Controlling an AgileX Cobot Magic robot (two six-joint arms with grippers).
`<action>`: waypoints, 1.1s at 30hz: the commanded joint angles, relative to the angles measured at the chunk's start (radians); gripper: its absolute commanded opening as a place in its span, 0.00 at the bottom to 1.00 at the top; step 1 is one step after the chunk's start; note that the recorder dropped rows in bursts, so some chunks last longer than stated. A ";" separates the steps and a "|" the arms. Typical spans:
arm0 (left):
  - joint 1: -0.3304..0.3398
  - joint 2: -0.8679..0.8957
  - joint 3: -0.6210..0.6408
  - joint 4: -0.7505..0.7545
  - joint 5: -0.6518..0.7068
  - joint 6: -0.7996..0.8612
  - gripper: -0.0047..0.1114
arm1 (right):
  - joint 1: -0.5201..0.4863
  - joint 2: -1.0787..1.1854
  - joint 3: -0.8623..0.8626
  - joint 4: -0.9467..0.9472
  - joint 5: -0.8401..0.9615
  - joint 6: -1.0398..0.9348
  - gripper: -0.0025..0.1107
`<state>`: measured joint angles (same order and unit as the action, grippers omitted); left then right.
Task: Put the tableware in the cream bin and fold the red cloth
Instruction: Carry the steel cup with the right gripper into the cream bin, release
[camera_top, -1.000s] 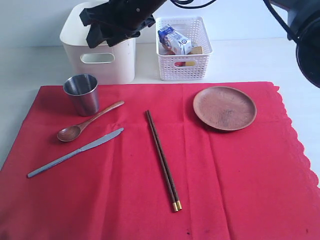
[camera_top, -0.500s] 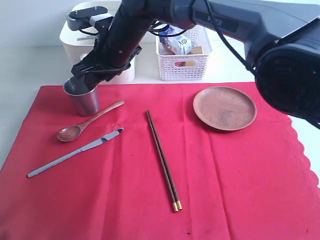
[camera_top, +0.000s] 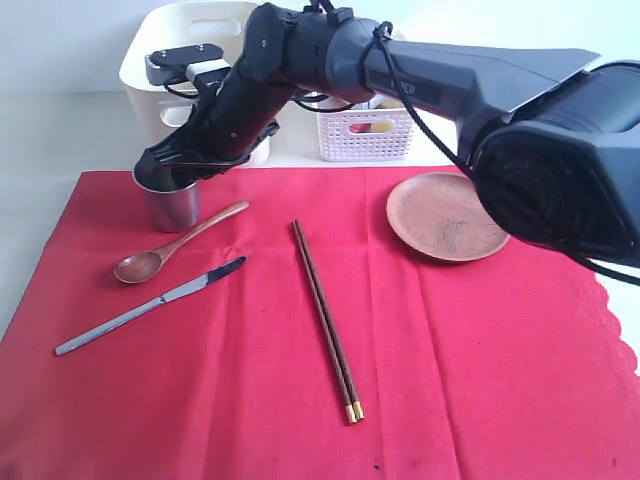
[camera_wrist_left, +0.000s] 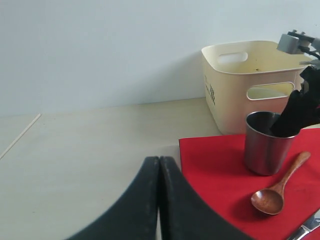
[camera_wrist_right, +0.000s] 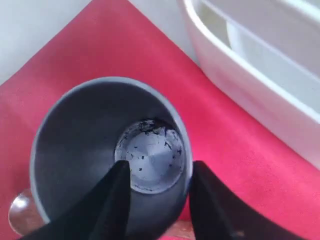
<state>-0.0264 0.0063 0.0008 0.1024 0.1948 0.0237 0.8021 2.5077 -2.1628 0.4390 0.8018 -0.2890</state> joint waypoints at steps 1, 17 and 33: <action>-0.005 -0.006 -0.001 -0.005 -0.001 -0.001 0.05 | 0.000 0.005 -0.007 0.005 -0.008 0.002 0.21; -0.005 -0.006 -0.001 -0.005 -0.001 -0.001 0.05 | 0.000 -0.094 -0.007 0.029 0.060 0.002 0.02; -0.005 -0.006 -0.001 -0.005 -0.001 -0.001 0.05 | -0.002 -0.226 -0.007 -0.019 -0.174 0.002 0.02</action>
<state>-0.0264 0.0063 0.0008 0.1024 0.1948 0.0237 0.8021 2.2932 -2.1628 0.4439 0.6919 -0.2848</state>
